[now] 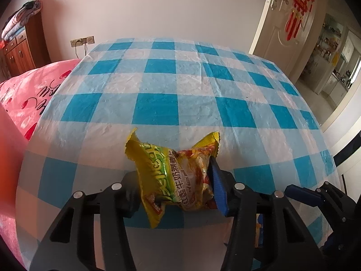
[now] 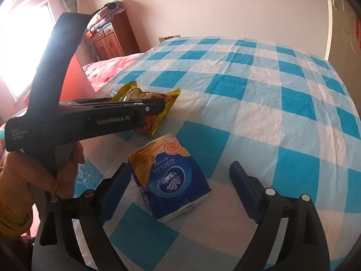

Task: Collect trash
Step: 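Grasp the blue Vinda tissue pack with the right tool while the left holds the snack bag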

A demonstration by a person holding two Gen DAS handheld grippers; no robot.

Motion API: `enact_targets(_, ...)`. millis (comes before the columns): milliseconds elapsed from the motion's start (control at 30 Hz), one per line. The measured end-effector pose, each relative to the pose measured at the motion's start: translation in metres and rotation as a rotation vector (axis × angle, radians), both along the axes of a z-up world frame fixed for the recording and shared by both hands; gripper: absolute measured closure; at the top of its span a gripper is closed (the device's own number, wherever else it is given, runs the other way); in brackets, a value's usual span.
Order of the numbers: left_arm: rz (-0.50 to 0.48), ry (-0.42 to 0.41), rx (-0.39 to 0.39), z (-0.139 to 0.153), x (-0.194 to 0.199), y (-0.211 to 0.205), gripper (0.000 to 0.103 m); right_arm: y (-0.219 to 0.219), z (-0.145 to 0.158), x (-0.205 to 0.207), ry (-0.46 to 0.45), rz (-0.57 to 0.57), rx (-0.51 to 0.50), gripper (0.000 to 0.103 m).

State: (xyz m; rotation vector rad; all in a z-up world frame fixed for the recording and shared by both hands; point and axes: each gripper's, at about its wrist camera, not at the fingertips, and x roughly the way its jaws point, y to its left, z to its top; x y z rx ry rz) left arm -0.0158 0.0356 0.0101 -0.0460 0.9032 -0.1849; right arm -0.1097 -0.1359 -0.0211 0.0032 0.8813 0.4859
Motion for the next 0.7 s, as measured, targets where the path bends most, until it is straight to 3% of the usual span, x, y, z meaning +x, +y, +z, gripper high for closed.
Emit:
enact_targets(567, 0.015, -0.028, -0.056, 0.007, -0.018, 0.046, 0.052, 0.024, -0.003, 0.005, -0.019, 0.022, -0.136, 0.011)
enact_targets(700, 0.019, -0.032, -0.059, 0.006, -0.023, 0.058, 0.052, 0.028, -0.003, 0.003, -0.037, 0.019, -0.171, 0.023)
